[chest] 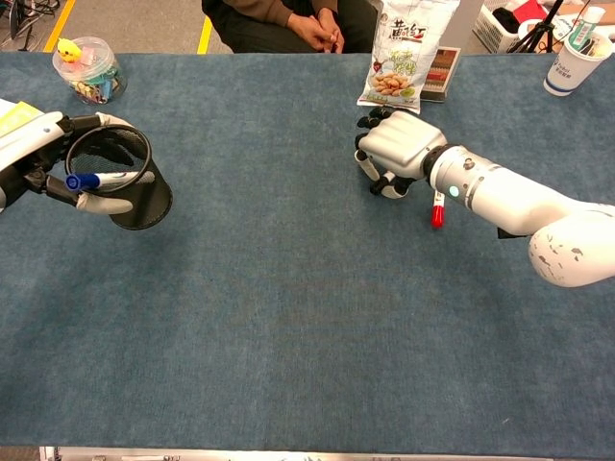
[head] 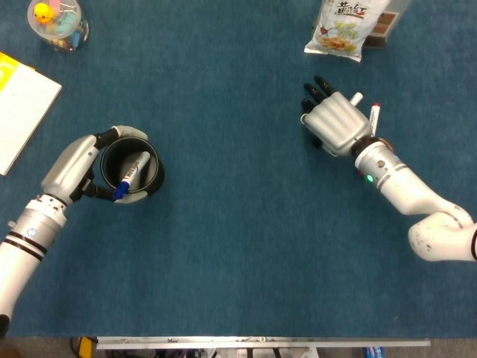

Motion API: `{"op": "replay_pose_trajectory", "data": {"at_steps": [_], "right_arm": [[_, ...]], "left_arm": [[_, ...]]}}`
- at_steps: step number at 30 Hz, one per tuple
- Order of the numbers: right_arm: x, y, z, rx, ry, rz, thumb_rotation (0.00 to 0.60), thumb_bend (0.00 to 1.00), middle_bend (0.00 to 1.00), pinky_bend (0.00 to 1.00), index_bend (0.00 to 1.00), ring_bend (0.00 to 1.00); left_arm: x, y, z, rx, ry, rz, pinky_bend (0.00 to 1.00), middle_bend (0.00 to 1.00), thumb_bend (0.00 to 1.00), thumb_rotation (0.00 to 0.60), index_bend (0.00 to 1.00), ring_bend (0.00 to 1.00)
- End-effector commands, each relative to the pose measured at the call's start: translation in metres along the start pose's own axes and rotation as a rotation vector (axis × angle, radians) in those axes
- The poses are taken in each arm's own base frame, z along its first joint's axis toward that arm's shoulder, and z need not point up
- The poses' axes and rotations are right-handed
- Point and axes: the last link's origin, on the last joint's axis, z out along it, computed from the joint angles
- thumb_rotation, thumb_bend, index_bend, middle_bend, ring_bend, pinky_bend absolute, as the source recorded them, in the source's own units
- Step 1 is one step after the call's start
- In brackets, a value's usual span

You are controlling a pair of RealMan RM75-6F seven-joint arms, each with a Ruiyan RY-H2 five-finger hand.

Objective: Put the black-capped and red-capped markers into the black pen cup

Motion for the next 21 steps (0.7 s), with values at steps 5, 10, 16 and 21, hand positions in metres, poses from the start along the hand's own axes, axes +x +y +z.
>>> {"op": "replay_pose_trajectory", "data": {"at_steps": [5,10,16,21], "right_arm": [[0.024,0.006,-0.010,-0.012,0.080,0.116,0.600,0.30,0.30,0.05,0.62,0.08],[0.062,0.017,-0.029,-0.009,0.175,0.280,0.600,0.30,0.31,0.05,0.62,0.08],[0.111,0.018,-0.056,0.048,0.265,0.513,0.600,0.30,0.31,0.05,0.63,0.08],[0.142,0.012,-0.076,0.126,0.290,0.725,0.600,0.30,0.32,0.05,0.63,0.08]], "left_arm": [[0.002,0.000,0.002,0.008,-0.005,-0.005,0.24,0.35,0.09,0.600,0.28,0.35],[0.002,0.005,0.009,0.006,-0.013,-0.020,0.24,0.35,0.09,0.600,0.28,0.35],[-0.006,0.014,0.020,0.007,-0.050,-0.068,0.24,0.35,0.09,0.600,0.28,0.35],[-0.019,0.024,0.029,-0.011,-0.094,-0.063,0.24,0.35,0.09,0.600,0.28,0.35]]}}
